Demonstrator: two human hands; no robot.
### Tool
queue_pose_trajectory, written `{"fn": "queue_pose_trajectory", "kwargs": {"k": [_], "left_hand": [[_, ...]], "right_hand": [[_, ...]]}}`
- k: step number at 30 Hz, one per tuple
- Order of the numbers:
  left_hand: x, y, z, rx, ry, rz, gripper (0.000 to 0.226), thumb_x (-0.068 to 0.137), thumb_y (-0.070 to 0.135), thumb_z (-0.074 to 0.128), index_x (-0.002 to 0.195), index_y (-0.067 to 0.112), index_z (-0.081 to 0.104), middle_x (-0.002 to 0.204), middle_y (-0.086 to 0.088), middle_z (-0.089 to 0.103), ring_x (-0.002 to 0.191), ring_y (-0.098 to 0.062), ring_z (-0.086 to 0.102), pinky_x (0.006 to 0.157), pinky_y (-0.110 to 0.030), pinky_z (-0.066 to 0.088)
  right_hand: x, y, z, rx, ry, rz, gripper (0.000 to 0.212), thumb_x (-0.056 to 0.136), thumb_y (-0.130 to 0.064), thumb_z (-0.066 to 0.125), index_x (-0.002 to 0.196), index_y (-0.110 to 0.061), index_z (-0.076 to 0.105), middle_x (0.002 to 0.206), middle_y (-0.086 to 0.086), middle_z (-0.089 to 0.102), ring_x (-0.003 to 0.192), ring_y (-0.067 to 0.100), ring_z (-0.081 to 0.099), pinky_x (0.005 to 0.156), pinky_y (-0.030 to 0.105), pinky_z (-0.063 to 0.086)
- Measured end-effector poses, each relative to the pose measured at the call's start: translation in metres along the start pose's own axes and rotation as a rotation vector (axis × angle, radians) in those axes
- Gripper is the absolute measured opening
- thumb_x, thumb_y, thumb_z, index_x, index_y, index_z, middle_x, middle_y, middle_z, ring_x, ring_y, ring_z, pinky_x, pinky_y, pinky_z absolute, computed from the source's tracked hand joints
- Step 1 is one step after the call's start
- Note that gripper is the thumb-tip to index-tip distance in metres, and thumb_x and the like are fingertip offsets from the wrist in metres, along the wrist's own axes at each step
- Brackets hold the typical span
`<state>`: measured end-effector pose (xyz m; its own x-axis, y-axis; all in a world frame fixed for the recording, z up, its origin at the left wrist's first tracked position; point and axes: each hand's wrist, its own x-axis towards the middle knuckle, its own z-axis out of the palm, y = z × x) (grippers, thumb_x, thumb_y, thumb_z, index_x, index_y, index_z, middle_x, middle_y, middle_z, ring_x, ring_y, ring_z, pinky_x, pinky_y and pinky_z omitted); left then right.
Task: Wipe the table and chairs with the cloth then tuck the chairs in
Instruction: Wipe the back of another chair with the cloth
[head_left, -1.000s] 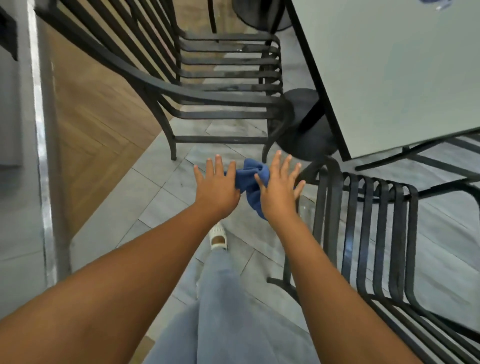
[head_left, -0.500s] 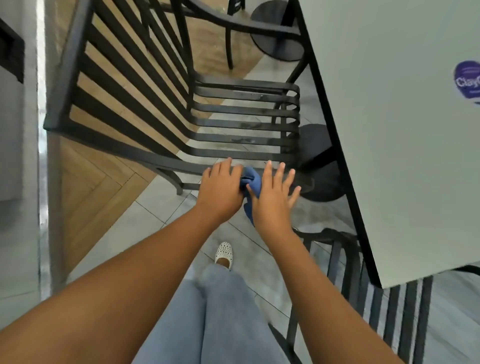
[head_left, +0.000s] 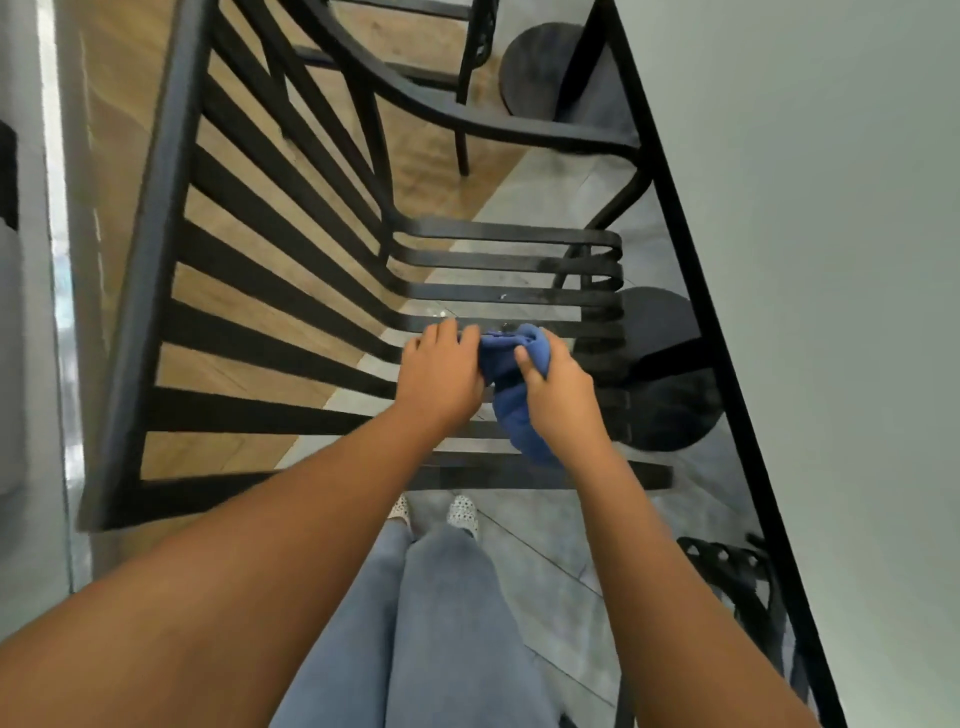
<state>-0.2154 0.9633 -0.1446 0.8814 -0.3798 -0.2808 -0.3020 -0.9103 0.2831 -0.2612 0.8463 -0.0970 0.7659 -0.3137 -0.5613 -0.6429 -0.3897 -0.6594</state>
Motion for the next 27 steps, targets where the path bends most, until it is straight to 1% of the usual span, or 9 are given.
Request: {"fn": "queue_pose_trajectory", "kwargs": {"k": [2,3,5,7,12,16,19,23,27], "left_hand": [[0.018,-0.003,0.003,-0.003,-0.019,-0.017,0.042,0.093,0.026,0.048,0.133,0.016,0.04,0.134,-0.007,0.044,0.124,-0.024,0.041,0.099,-0.037,0.035],[0.028,-0.005,0.004,-0.002,-0.028,-0.025,0.042,0.093,0.026,0.047,0.133,0.016,0.04,0.135,-0.008,0.044,0.124,-0.024,0.041,0.1,-0.037,0.035],[0.046,-0.007,0.008,0.004,-0.057,-0.04,0.044,0.093,0.026,0.048,0.135,0.016,0.038,0.136,-0.008,0.043,0.125,-0.024,0.04,0.101,-0.037,0.035],[0.064,-0.008,0.012,0.008,-0.093,-0.059,0.047,0.094,0.028,0.049,0.137,0.017,0.036,0.138,-0.008,0.042,0.126,-0.025,0.039,0.102,-0.037,0.034],[0.111,-0.012,0.025,0.007,-0.142,-0.119,0.048,0.093,0.032,0.05,0.137,0.017,0.036,0.137,-0.009,0.043,0.124,-0.027,0.041,0.099,-0.037,0.035],[0.15,-0.019,0.035,-0.002,-0.151,-0.151,0.045,0.094,0.029,0.047,0.135,0.015,0.038,0.136,-0.01,0.045,0.123,-0.027,0.042,0.098,-0.038,0.036],[0.177,-0.028,0.045,-0.012,-0.163,-0.178,0.045,0.094,0.024,0.048,0.137,0.016,0.036,0.136,-0.01,0.044,0.124,-0.027,0.041,0.101,-0.039,0.034],[0.201,-0.041,0.06,-0.035,-0.167,-0.225,0.05,0.091,0.023,0.054,0.137,0.016,0.036,0.137,-0.01,0.043,0.125,-0.028,0.041,0.103,-0.04,0.034],[0.217,-0.054,0.069,-0.041,-0.123,-0.26,0.049,0.092,0.021,0.054,0.137,0.015,0.036,0.139,-0.011,0.042,0.126,-0.028,0.041,0.102,-0.04,0.035]], "right_hand": [[0.021,-0.002,0.005,-0.009,-0.031,0.008,0.044,0.101,-0.03,0.04,0.144,-0.024,0.033,0.124,0.01,0.056,0.103,0.016,0.053,0.079,0.018,0.045],[0.033,-0.003,0.008,-0.033,-0.043,0.016,0.044,0.101,-0.03,0.04,0.143,-0.023,0.033,0.125,0.011,0.055,0.107,0.02,0.054,0.084,0.023,0.047],[0.056,-0.005,0.011,-0.09,-0.068,0.046,0.042,0.1,-0.033,0.04,0.141,-0.021,0.036,0.126,0.014,0.056,0.114,0.028,0.053,0.094,0.039,0.046],[0.077,-0.007,0.013,-0.12,-0.103,0.072,0.041,0.1,-0.033,0.04,0.139,-0.02,0.037,0.125,0.015,0.056,0.114,0.03,0.053,0.095,0.043,0.045],[0.125,-0.009,0.013,-0.06,-0.225,0.078,0.042,0.1,-0.029,0.042,0.141,-0.021,0.038,0.13,0.012,0.054,0.12,0.027,0.05,0.095,0.035,0.04],[0.168,-0.009,0.007,-0.047,-0.26,0.035,0.041,0.1,-0.024,0.043,0.14,-0.017,0.04,0.131,0.008,0.053,0.121,0.023,0.049,0.087,0.021,0.036],[0.203,-0.008,0.005,0.036,-0.282,0.079,0.042,0.1,-0.024,0.042,0.141,-0.018,0.038,0.134,0.01,0.05,0.123,0.025,0.048,0.09,0.026,0.038],[0.246,-0.011,0.006,0.037,-0.259,0.058,0.042,0.101,-0.024,0.04,0.142,-0.022,0.038,0.135,0.009,0.048,0.123,0.024,0.047,0.094,0.031,0.039],[0.277,-0.03,0.01,0.067,-0.158,-0.034,0.041,0.1,-0.025,0.042,0.141,-0.028,0.038,0.132,0.008,0.051,0.117,0.02,0.05,0.081,0.023,0.042]]}}
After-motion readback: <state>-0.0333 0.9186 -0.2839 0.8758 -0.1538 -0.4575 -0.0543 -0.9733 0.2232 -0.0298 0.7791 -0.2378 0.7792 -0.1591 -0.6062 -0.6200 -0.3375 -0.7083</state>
